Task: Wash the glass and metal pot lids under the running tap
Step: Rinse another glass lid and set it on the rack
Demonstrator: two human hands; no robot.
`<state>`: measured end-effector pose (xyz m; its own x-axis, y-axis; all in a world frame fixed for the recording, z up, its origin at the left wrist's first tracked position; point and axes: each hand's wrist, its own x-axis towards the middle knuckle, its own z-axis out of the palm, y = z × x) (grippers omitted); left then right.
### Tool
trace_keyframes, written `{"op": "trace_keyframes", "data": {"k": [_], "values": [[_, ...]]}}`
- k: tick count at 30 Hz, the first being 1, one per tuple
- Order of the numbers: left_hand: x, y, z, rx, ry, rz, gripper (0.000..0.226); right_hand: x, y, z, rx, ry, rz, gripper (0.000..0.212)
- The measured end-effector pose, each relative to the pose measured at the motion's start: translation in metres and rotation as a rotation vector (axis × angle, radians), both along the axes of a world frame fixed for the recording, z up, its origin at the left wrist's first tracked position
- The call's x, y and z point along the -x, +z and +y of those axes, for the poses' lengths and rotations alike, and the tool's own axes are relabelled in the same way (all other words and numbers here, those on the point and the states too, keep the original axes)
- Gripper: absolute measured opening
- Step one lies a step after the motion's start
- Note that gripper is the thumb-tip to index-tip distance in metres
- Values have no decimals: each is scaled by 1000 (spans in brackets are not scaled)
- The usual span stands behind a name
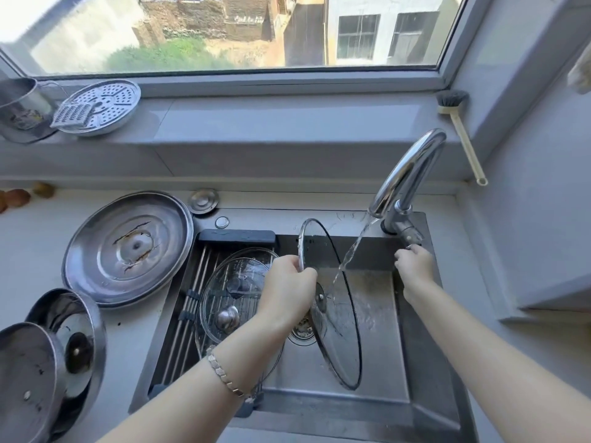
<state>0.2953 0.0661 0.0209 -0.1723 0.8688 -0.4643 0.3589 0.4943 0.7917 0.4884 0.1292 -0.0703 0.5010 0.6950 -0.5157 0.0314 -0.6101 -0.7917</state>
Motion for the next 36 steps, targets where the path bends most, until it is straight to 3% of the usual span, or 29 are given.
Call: {"op": "trace_keyframes", "data": {"k": [4,7,8,10,12,15,17,20,23,25,29,33,36], "values": [[1,1,0,-18,-12,31,10,18,3,15,8,-22,40,17],[1,-1,0,3,-17,31,8,19,12,18,38,105,79,9],[1,-1,0,9,-19,30,9,17,17,16,58,174,103,22],[1,-2,0,19,-12,28,14,18,39,2,113,370,47,50],[0,-1,1,38,-11,46,18,24,63,-23,118,684,-32,48],[0,2,0,59,1,38,26,45,95,-69,156,1154,7,76],[-2,5,1,68,9,9,22,60,98,-95,68,1273,-112,75],[-9,15,1,56,25,-27,8,71,92,-112,-219,1172,-525,42],[-12,23,-3,25,18,-152,14,65,85,-112,-384,987,-645,24],[-10,26,-6,38,6,-279,28,54,86,-105,-365,812,-490,13],[14,13,-23,57,29,-237,24,41,97,-98,-286,528,-31,11],[38,-11,-50,149,106,-171,27,38,101,-103,-233,350,142,13],[52,-26,-69,181,166,-171,26,37,101,-108,-203,306,152,11]]}}
